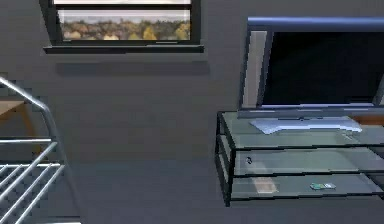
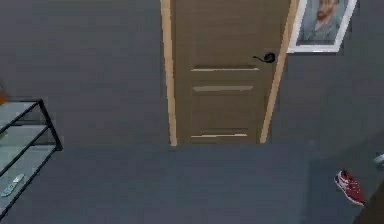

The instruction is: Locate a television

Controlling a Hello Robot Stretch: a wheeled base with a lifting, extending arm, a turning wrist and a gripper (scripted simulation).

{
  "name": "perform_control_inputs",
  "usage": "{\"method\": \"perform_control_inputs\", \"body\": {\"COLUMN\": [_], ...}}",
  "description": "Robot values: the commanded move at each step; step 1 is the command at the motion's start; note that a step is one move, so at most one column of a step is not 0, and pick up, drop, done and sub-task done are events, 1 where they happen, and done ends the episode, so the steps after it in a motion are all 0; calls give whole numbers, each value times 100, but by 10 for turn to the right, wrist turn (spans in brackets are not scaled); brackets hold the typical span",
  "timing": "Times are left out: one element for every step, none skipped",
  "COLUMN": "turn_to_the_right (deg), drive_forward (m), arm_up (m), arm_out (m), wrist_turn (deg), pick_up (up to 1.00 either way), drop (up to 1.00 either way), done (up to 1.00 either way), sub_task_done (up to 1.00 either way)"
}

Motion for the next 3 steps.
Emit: {"method": "perform_control_inputs", "body": {"turn_to_the_right": [0, 450, 0], "drive_forward": [75, 0, 0], "arm_up": [0, 0, 0], "arm_out": [0, 0, 0], "wrist_turn": [0, 0, 0], "pick_up": [0, 0, 0], "drop": [0, 0, 0], "done": [0, 0, 100], "sub_task_done": [0, 0, 0]}}
